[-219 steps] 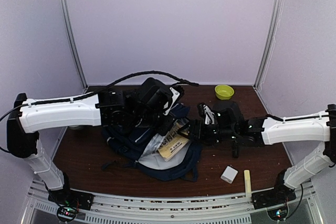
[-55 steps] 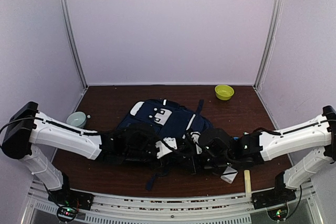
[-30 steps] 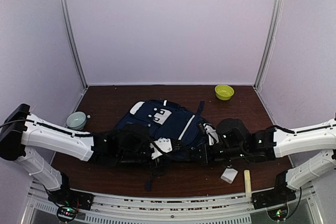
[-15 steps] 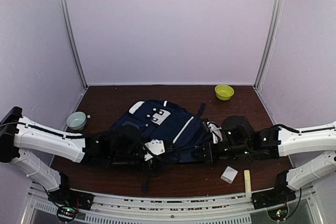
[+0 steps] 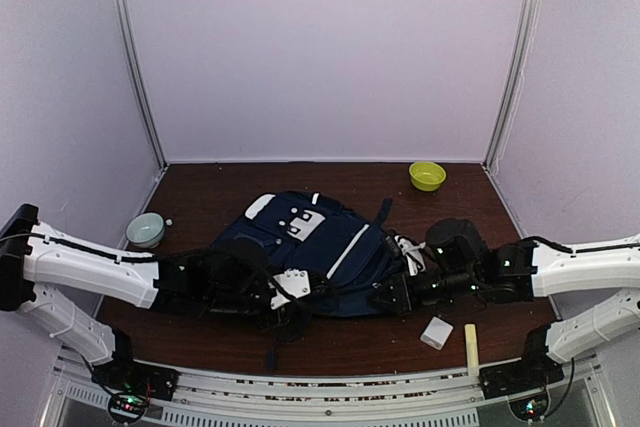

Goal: Pack the student bag
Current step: Zip the student bag into the largest pocket of the bag, then hold the largest pocket of the student bag.

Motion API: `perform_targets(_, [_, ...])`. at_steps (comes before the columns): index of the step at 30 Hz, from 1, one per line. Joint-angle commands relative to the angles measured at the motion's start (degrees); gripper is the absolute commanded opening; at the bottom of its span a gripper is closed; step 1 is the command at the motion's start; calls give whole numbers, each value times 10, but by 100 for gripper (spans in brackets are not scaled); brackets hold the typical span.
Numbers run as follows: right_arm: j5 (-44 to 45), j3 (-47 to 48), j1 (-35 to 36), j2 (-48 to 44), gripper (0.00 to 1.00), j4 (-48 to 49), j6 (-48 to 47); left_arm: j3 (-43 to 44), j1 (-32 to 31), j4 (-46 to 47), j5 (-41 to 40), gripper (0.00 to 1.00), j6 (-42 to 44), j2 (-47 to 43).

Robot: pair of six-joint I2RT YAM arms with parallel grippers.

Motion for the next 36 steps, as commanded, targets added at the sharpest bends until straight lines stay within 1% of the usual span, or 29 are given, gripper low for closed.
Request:
perform_targets(1, [-34,35,13,0,0,3,-33,55,4,-69,73,45,-8,-15])
perform_targets(2, [-36,40,17,3,0,0,-37,62,4,-69,85,52,-12,-19])
perform_targets(3, [-39,44,22,6,0,1,-40,66,4,-67,95,56,-15,-20])
perform_targets(5, [-47,50,28,12,0,8,-41,76,3,-64,110,58,-19,-13])
perform_targets(7, [-53,55,34,23,0,15,-42,87,3,-59,126,57,-23,3])
perform_targets(10, [-60,70,45,37,0,17,-47,108,2,-45,153,51,-31,29])
perform_targets(13, [-59,83,54,43,0,14,-52,124,2,-27,171,48,-44,51])
perform_targets(19, [-53,79,54,33,0,28,-48,142,2,-20,185,45,-51,87])
perform_targets(20, [-52,78,54,31,0,30,-48,142,1,-17,183,42,-53,90])
perform_targets(22, [-48,78,54,28,0,28,-52,141,1,-14,173,29,-57,92])
perform_targets(23, [-44,78,54,26,0,26,-54,141,1,-13,169,21,-58,92])
perform_targets(24, [-41,77,54,24,0,25,-54,141,1,-13,165,10,-60,91])
perform_targets(25, [-39,75,54,22,0,25,-55,140,1,-14,164,1,-60,88])
perform_targets(28, [-29,72,53,12,0,20,-57,133,1,-18,153,0,-57,76])
perform_targets(32, [9,63,41,-12,0,-3,-56,116,1,-39,130,0,-49,51])
perform_targets(36, [11,36,20,-43,0,-8,-50,84,1,-45,107,0,-50,11])
